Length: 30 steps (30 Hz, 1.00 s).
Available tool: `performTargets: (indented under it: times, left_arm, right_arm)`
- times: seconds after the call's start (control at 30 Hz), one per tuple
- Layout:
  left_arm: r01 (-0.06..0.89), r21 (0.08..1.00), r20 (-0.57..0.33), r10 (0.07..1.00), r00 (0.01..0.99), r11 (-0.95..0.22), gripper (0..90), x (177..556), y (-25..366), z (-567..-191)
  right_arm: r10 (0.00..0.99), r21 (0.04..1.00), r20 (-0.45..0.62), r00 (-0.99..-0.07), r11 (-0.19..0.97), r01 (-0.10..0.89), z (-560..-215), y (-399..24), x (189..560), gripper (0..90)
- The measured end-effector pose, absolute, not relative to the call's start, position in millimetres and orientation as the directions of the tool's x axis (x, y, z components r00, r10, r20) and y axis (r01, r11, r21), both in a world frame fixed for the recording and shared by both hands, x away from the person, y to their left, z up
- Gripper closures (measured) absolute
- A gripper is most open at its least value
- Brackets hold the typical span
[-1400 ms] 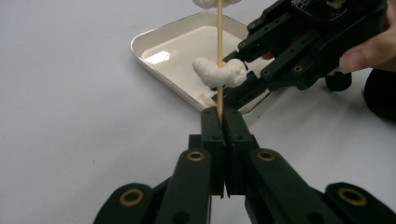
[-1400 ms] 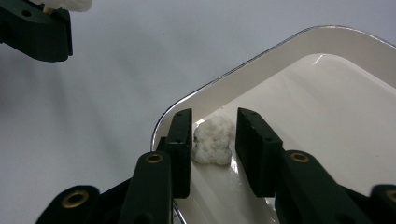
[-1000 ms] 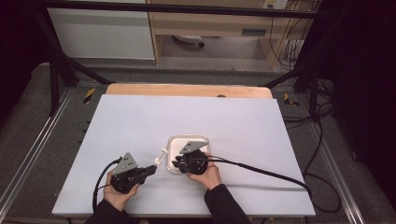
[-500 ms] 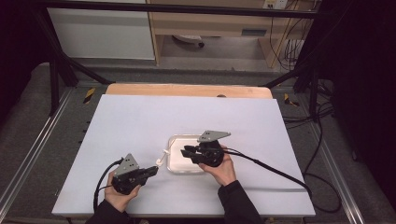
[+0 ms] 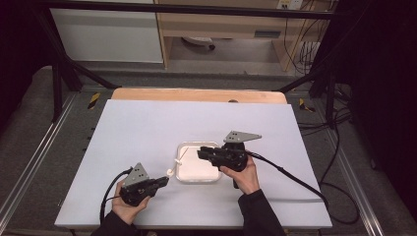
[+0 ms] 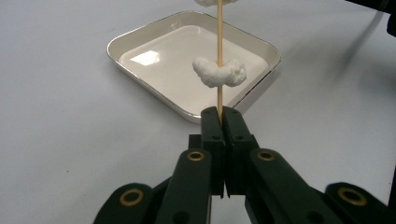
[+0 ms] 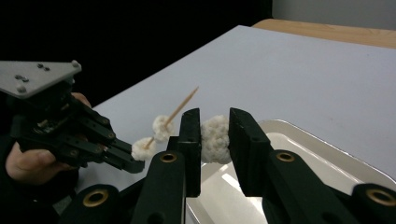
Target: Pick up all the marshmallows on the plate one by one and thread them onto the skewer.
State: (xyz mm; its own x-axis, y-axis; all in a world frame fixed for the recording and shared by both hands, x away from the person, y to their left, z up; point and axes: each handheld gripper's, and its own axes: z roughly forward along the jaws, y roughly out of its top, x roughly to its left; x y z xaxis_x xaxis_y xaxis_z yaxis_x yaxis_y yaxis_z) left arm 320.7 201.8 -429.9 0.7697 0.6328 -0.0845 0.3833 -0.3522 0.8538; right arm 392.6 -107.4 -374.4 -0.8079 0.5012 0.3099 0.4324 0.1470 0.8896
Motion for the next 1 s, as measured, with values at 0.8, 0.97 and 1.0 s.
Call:
performTargets:
  times: [0.8, 0.97, 1.0]
  left_arm:
    - [0.354, 0.854, -0.060, 0.604, 0.795, -0.381, 89.0, 318, 196, -430]
    - [0.351, 0.853, -0.058, 0.598, 0.799, -0.386, 89.0, 318, 195, -430]
    - [0.349, 0.852, -0.055, 0.596, 0.801, -0.389, 89.0, 318, 195, -430]
  right_arm:
    - [0.419, 0.867, 0.441, -0.793, 0.030, 0.498, -373, -106, 407, 74.9]
    - [0.410, 0.862, 0.452, -0.792, 0.028, 0.507, -374, -105, 408, 74.8]
    - [0.407, 0.861, 0.454, -0.793, 0.029, 0.508, -375, -105, 408, 74.8]
